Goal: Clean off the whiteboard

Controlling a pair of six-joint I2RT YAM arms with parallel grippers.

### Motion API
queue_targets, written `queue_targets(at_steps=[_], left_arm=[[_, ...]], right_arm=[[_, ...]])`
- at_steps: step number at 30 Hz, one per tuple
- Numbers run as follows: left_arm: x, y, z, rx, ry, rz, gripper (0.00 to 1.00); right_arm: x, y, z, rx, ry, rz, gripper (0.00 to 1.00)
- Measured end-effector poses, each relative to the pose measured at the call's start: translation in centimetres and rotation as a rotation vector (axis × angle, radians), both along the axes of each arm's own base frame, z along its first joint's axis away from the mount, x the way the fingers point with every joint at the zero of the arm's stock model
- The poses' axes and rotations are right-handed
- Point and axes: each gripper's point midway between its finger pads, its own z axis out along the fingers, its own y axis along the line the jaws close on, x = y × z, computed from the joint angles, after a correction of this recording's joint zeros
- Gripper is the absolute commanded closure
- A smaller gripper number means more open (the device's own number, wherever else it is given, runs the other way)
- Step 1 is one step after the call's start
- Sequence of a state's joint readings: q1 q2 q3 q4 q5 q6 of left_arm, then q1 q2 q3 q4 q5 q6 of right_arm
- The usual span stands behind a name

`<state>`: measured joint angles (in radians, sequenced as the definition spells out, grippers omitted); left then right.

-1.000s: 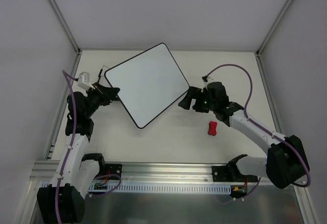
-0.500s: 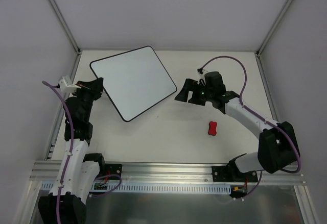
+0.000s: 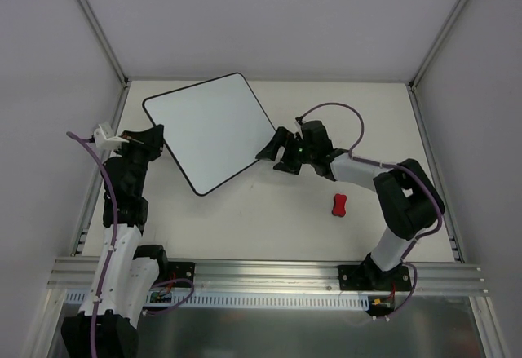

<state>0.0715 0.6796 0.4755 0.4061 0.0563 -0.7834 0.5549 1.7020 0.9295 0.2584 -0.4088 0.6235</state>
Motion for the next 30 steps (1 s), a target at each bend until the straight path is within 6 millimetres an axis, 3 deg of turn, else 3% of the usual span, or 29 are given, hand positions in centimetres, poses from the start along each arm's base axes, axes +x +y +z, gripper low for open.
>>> queue_targets(at_steps=[9, 16, 20, 30], left_arm=[[-0.7, -0.6, 0.0, 0.032, 0.001, -0.038, 1.00], [-0.9, -0.7, -1.1, 0.055, 0.052, -0.043, 1.00], [-1.0, -0.8, -1.2, 0.069, 0.070, -0.052, 1.00], [-1.4, -1.3, -1.4, 0.116, 0.092, -0.086, 1.00]], right_arm=[[1.8, 2.9, 0.6, 0.215, -0.008, -0.087, 0.04], [1.7, 3.8, -2.0, 0.332, 0.055, -0.158, 0.04], [1.1, 4.5, -2.8, 0.385, 0.063, -0.169, 0.08], [2.8, 5.4, -3.0, 0.507, 0.043, -0.209, 0.23]])
